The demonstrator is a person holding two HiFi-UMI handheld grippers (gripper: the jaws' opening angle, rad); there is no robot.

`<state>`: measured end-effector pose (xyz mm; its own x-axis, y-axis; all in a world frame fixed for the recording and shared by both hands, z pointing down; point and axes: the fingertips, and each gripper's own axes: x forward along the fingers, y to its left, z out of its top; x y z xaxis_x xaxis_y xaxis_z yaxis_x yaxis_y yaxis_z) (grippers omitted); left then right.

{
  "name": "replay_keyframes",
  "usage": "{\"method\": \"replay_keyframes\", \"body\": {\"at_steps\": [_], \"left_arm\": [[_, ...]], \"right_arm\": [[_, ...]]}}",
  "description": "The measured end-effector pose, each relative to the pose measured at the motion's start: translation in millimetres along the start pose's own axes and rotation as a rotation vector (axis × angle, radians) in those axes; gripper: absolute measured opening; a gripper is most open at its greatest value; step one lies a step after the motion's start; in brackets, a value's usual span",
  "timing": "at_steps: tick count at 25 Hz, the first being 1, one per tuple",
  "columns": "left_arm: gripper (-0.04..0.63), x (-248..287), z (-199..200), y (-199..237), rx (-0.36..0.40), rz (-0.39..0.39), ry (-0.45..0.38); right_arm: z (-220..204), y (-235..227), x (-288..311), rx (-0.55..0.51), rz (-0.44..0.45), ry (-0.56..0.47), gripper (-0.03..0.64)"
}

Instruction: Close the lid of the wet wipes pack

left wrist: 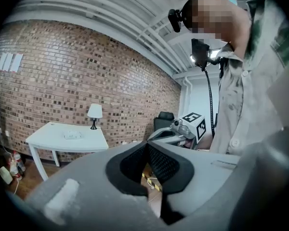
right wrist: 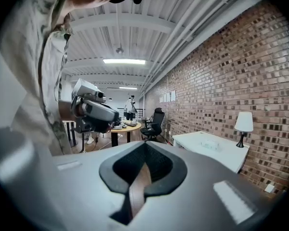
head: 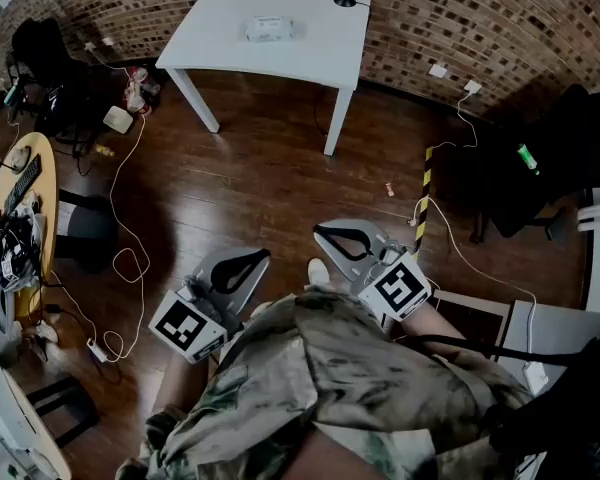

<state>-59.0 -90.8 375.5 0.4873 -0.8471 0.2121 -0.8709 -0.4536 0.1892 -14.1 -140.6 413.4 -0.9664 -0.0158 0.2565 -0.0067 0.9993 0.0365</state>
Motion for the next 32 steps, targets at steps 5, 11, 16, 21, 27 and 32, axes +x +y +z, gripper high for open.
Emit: {"method": "replay_keyframes", "body": {"at_steps": [5,11,16,21,27,32], "left_arm": [[0.002,-81,-18,-15,-0.006,0.017,-0.027],[0.002,-171,-41,-34,0.002,0.003,-0.041],[0.002,-209,-55,-55,0.015,-0.04,-0.035],[0.002,-215,-54,-74,0.022,-0.072,-0.06],[0.002,-198,-60,-105,0.021,-0.109,-0.027],[0.002,-158,-54,-141,0.047,-0.108,-0.017]], "right_arm": [[23,72,15,0.008,0.004,-0.041,0.006],[46,155,31,-0.005,-0.035,-0.068,0.006],[52,203,27,-0.018,-0.07,-0.059,0.006],[48,223,9,-0.026,-0.078,-0.022,0.006],[36,229,-29,-0.041,-0.093,0.0,0.006],[22,219,-82,-0.049,-0.103,0.003,0.006]]}}
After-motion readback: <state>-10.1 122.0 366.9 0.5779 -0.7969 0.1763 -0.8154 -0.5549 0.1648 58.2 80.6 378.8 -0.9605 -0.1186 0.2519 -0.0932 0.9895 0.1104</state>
